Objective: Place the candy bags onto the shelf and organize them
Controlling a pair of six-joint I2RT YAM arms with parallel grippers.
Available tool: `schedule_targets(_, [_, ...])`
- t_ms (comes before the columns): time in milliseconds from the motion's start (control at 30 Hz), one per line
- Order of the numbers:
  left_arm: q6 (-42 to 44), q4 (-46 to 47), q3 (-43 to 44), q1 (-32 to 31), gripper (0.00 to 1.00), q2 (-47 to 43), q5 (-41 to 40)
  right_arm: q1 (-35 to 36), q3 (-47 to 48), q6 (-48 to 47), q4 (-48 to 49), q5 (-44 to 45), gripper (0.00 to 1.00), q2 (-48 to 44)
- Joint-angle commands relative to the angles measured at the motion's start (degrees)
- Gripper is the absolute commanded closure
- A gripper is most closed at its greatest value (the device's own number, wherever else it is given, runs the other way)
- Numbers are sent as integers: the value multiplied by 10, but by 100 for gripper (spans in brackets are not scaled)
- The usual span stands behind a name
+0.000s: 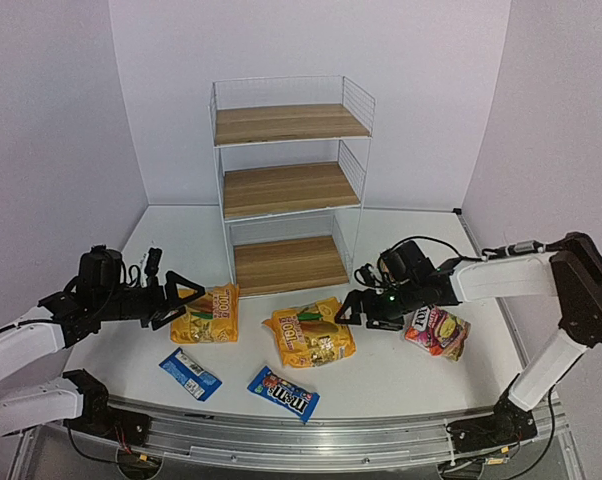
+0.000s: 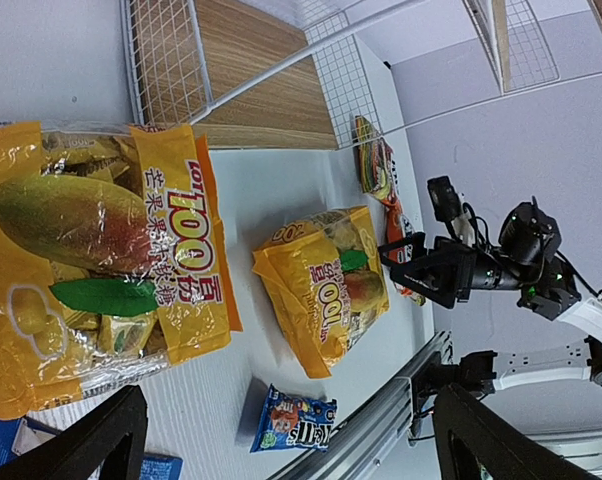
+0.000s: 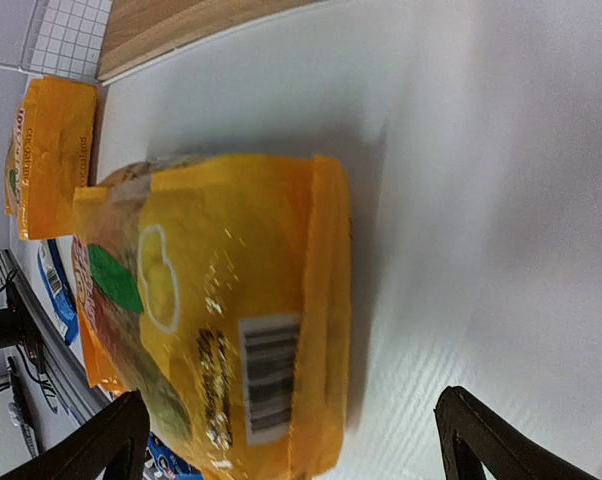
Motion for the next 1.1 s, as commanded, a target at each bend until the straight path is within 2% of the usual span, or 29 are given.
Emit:
schedule_targets(0, [-7,33,-4,-6,0,-4,16,5,47,-60,31,-1,2,45])
schedule_targets(200, [-5,26,-6,-10,0,-12,23,5,60,-66,32,-49,6,104])
schedule_targets(300, [-6,27,-5,-12,1,-9,27,5,59,-52,42,-66,17,124])
schedule_targets(367, [-8,32,-4,-14,0,-3,30,5,52,-40,60,-79,26,124])
schedule_targets(533, [-30,66,-8,-36,0,11,31,6,24,-2,92,-97,63,86])
schedule_targets(667, [-54,114,0,-106,0,32,-13,10,-6,40,110,-98,90,32])
schedule_targets(700, [-58,124,5,-125,0,41,-26,13,-11,49,113,-97,94,17])
schedule_targets(800, [-72,166,17,-170,0,80,-49,20,-30,69,123,-97,100,-37])
schedule_targets(933, [-84,240,27,-221,0,144,-67,24,-58,119,130,-51,100,-123])
schedule_targets(1067, [-84,269,57,-249,0,203,-93,24,-95,185,164,3,100,-193])
